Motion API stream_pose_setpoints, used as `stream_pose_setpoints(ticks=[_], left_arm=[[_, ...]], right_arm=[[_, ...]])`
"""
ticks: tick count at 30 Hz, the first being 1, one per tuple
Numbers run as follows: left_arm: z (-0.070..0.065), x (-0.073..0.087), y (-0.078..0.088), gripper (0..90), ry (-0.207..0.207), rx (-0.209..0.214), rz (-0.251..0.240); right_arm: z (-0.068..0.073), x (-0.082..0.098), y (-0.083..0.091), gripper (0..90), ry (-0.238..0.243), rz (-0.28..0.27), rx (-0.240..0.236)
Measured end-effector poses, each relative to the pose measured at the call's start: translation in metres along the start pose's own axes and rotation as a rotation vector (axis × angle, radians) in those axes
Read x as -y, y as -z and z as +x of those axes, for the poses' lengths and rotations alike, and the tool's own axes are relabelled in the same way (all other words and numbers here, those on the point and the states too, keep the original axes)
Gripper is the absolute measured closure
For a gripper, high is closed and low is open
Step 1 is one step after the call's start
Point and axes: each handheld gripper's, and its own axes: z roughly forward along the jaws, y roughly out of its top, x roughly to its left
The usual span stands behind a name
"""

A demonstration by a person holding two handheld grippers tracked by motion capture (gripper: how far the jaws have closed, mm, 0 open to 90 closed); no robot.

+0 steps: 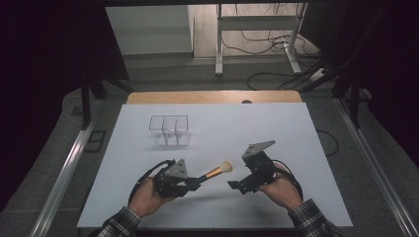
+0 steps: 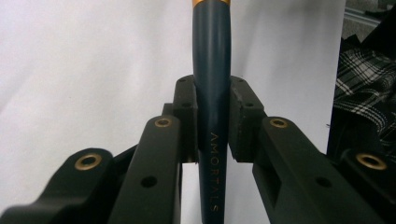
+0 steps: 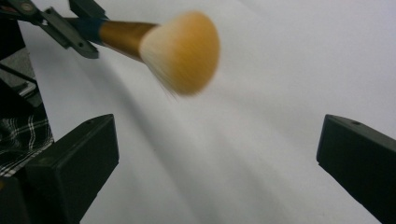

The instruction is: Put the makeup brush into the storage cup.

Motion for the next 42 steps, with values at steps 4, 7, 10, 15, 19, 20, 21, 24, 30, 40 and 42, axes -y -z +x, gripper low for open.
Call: stream_pose_setpoints(ticks=[4, 7, 10, 15, 19, 20, 21, 24, 30, 40, 42], left_arm=[[-0.003, 0.002, 0.003, 76.3, 0.016, -0.013, -0.013], [-0.004, 0.003, 0.006, 76.3, 0.032, -0.021, -0.026], [-0.007, 0.005, 0.006, 76.3, 0.065, -0.022, -0.054], [-0.011, 0.007, 0.009, 76.3, 0.079, -0.031, -0.076], [-0.013, 0.009, 0.012, 76.3, 0.088, -0.037, -0.093], [-0.013, 0.009, 0.012, 76.3, 0.085, -0.039, -0.094], [-0.014, 0.010, 0.012, 76.3, 0.088, -0.042, -0.099], [-0.014, 0.010, 0.014, 76.3, 0.097, -0.042, -0.116], [-0.016, 0.010, 0.013, 76.3, 0.102, -0.042, -0.129], [-0.017, 0.008, 0.011, 76.2, 0.114, -0.044, -0.159], [-0.017, 0.008, 0.011, 76.2, 0.114, -0.043, -0.164]], right_arm=[[-0.001, 0.005, -0.001, 0.0, -0.012, -0.034, 0.004], [0.001, 0.007, 0.000, 0.0, -0.017, -0.078, 0.017], [0.003, 0.007, 0.002, 0.0, -0.028, -0.107, 0.032], [0.004, 0.009, 0.001, 0.0, -0.066, -0.124, 0.023], [0.004, 0.011, 0.000, 0.0, -0.101, -0.132, 0.006], [0.005, 0.011, 0.000, 0.0, -0.112, -0.138, 0.002], [0.005, 0.011, 0.000, 0.0, -0.116, -0.140, -0.002], [0.007, 0.010, -0.001, 0.0, -0.124, -0.147, -0.007], [0.008, 0.010, -0.004, 0.0, -0.141, -0.159, -0.047], [0.018, 0.003, -0.005, 0.0, -0.169, -0.184, -0.124], [0.020, 0.001, -0.006, 0.0, -0.178, -0.183, -0.142]])
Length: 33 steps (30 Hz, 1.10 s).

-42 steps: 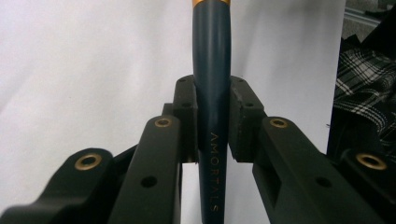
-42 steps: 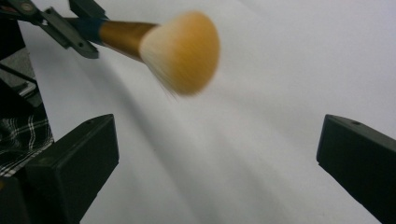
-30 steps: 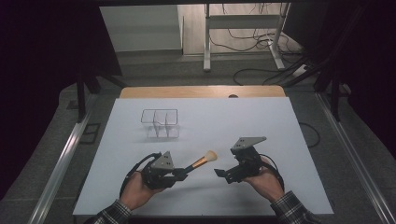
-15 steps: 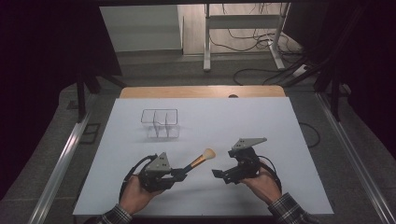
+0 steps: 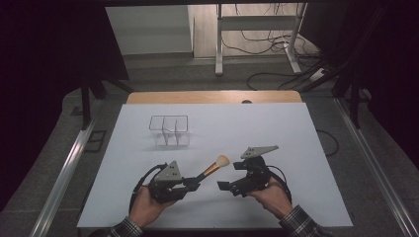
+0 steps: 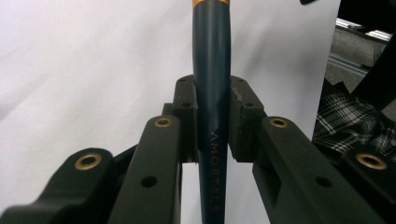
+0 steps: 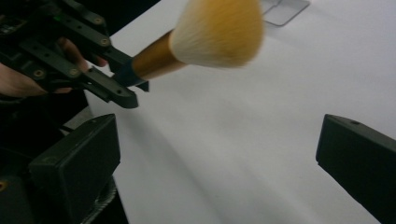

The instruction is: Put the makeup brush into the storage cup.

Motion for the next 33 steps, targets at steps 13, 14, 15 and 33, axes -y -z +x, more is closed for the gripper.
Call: stream_pose_setpoints(ticks=[13, 14, 15, 33], left_arm=[[-0.006, -0.003, -0.007, 76.3, -0.016, 0.012, -0.009], [-0.007, -0.003, -0.008, 76.3, -0.019, 0.012, -0.007], [-0.007, -0.004, -0.009, 76.3, -0.018, 0.013, -0.008], [-0.013, -0.004, -0.017, 75.3, -0.071, 0.005, 0.038]], right_arm=[[0.006, -0.005, -0.006, 12.7, -0.050, -0.040, -0.074], [0.006, -0.005, -0.007, 14.3, -0.059, -0.042, -0.080], [0.005, -0.005, -0.007, 16.3, -0.063, -0.045, -0.082], [-0.005, -0.005, -0.002, 71.7, -0.285, -0.145, -0.285]])
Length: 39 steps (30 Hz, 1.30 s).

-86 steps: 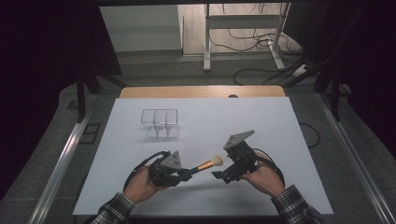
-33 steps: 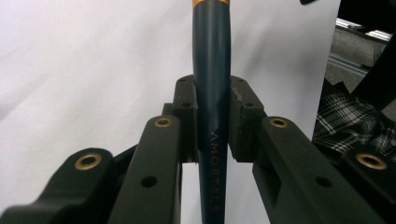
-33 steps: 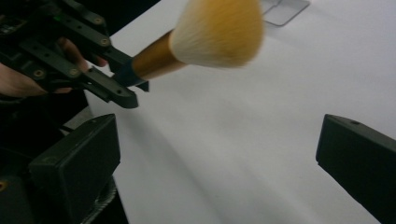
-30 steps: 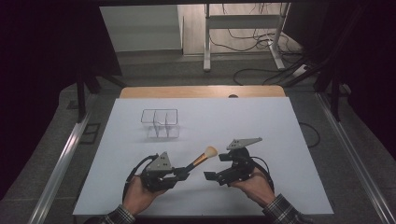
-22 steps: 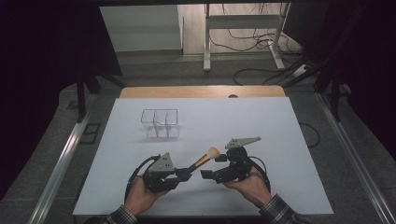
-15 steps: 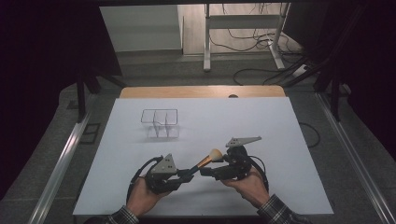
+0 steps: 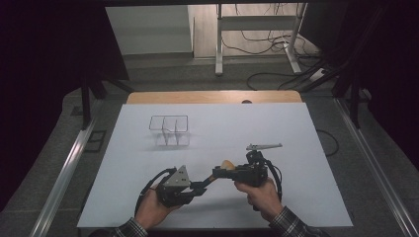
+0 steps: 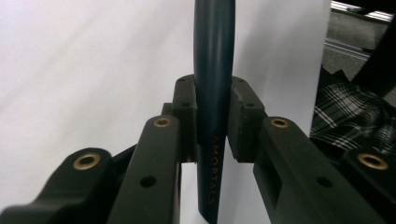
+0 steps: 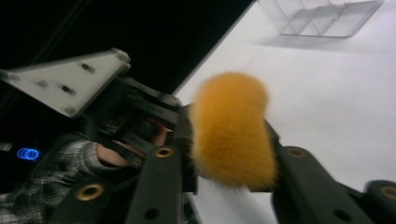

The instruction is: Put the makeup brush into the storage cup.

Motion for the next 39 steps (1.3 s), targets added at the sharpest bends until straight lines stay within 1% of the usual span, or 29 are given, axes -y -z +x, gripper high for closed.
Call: stream_pose_setpoints(ticks=[1, 2, 3, 5, 7, 8, 10, 11, 12, 14, 17, 18, 19, 20, 23, 25, 27, 28, 30, 32, 33, 36, 37, 38, 39], left_arm=[[-0.001, 0.000, -0.001, 74.5, 0.011, -0.006, -0.009], [0.002, 0.001, 0.000, 73.3, 0.008, -0.003, -0.003], [0.003, 0.001, 0.001, 68.6, 0.023, 0.005, -0.015], [0.004, 0.000, 0.003, 56.2, 0.025, -0.001, -0.016], [0.005, -0.001, 0.003, 47.9, 0.036, -0.004, -0.019], [0.006, -0.001, 0.003, 45.1, 0.044, -0.003, -0.017], [0.006, -0.001, 0.002, 39.0, 0.044, -0.004, -0.008], [0.006, -0.002, 0.001, 36.9, 0.053, -0.004, -0.013], [0.006, -0.002, 0.000, 35.5, 0.046, 0.001, -0.003], [0.006, -0.003, -0.001, 34.1, 0.045, 0.007, 0.000], [0.005, -0.005, -0.003, 35.8, 0.037, 0.011, 0.006], [0.006, -0.006, -0.003, 37.2, 0.024, 0.011, 0.013], [0.005, -0.006, -0.004, 40.2, 0.025, 0.014, 0.009], [0.005, -0.007, -0.004, 42.9, 0.018, 0.014, 0.011], [0.005, -0.009, -0.005, 50.8, 0.005, 0.021, 0.015], [0.004, -0.010, -0.006, 55.4, -0.006, 0.019, 0.011], [0.003, -0.012, -0.006, 59.1, -0.030, 0.024, 0.023], [0.002, -0.012, -0.006, 60.7, -0.043, 0.019, 0.025], [0.001, -0.013, -0.006, 71.7, -0.066, 0.029, 0.031], [-0.002, -0.015, -0.006, 73.4, -0.090, 0.018, 0.050], [-0.002, -0.015, -0.005, 73.6, -0.095, 0.015, 0.052], [-0.002, -0.016, -0.004, 73.7, -0.090, 0.014, 0.046], [-0.001, -0.016, -0.003, 73.8, -0.086, 0.006, 0.046], [-0.001, -0.016, -0.003, 73.8, -0.079, 0.002, 0.044], [0.000, -0.016, -0.003, 73.8, -0.071, -0.001, 0.043]], right_arm=[[0.002, -0.001, -0.001, 72.1, 0.020, 0.008, 0.009], [0.004, -0.001, -0.001, 72.3, 0.033, 0.013, 0.017], [0.007, -0.001, -0.001, 72.4, 0.057, 0.017, 0.038], [0.012, -0.001, -0.003, 72.5, 0.141, 0.041, 0.125], [0.016, -0.001, -0.005, 72.4, 0.186, 0.063, 0.157], [0.017, -0.001, -0.006, 72.5, 0.204, 0.073, 0.169], [0.023, -0.001, -0.009, 72.4, 0.274, 0.109, 0.228], [0.026, -0.001, -0.011, 72.4, 0.294, 0.119, 0.243], [0.027, -0.001, -0.012, 72.4, 0.304, 0.128, 0.245], [0.030, 0.000, -0.015, 72.5, 0.329, 0.149, 0.262], [0.033, 0.000, -0.018, 72.4, 0.354, 0.166, 0.267], [0.034, 0.000, -0.018, 72.4, 0.358, 0.167, 0.263], [0.036, 0.000, -0.019, 72.4, 0.367, 0.169, 0.262], [0.037, 0.000, -0.019, 72.4, 0.373, 0.173, 0.264], [0.038, -0.001, -0.020, 72.4, 0.378, 0.178, 0.251], [0.039, 0.000, -0.021, 72.4, 0.380, 0.184, 0.243], [0.040, 0.000, -0.022, 72.4, 0.379, 0.188, 0.234], [0.040, 0.000, -0.023, 72.4, 0.380, 0.188, 0.227], [0.041, 0.000, -0.024, 72.4, 0.378, 0.190, 0.218], [0.041, 0.000, -0.024, 72.3, 0.378, 0.194, 0.216], [0.040, 0.001, -0.024, 72.2, 0.377, 0.197, 0.215], [0.040, 0.000, -0.023, 71.1, 0.374, 0.184, 0.204], [0.040, 0.000, -0.023, 69.3, 0.376, 0.180, 0.203], [0.040, 0.000, -0.022, 65.3, 0.371, 0.170, 0.203], [0.039, 0.000, -0.022, 63.0, 0.363, 0.162, 0.193]])
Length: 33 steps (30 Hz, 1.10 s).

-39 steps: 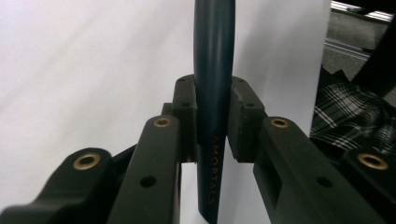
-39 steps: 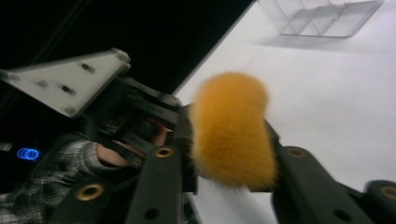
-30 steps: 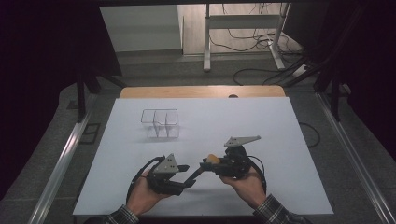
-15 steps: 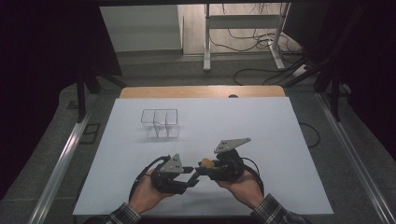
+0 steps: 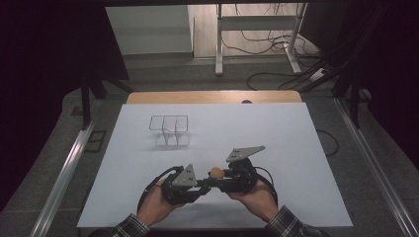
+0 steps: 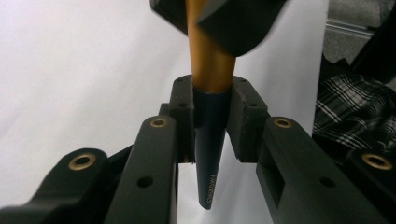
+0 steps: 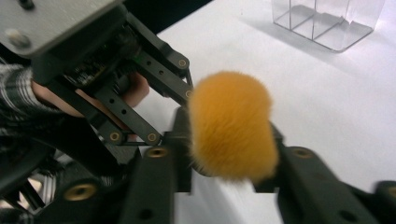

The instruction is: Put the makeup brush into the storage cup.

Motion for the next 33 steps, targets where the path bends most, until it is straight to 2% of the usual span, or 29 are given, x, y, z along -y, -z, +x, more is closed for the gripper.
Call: stream_pose_setpoints(ticks=[6, 14, 15, 19, 26, 33], left_arm=[[0.004, 0.002, 0.004, 73.9, 0.032, -0.013, -0.016], [0.008, 0.005, 0.007, 73.8, 0.063, -0.018, -0.034], [0.007, 0.005, 0.007, 73.8, 0.079, -0.016, -0.048], [0.010, 0.006, 0.010, 73.8, 0.071, -0.021, -0.041], [0.013, 0.009, 0.014, 73.8, 0.098, -0.022, -0.060], [0.017, 0.012, 0.017, 73.8, 0.116, -0.029, -0.072]], right_arm=[[-0.002, 0.001, 0.001, 48.9, -0.010, -0.004, 0.008], [-0.005, 0.003, -0.001, 32.6, 0.001, 0.005, 0.019], [-0.005, 0.004, -0.001, 31.4, 0.002, 0.008, 0.020], [-0.007, 0.007, -0.001, 26.9, 0.003, 0.015, 0.030], [-0.011, 0.011, 0.000, 22.2, 0.007, 0.016, 0.052], [-0.015, 0.017, -0.001, 18.8, 0.043, 0.036, 0.098]])
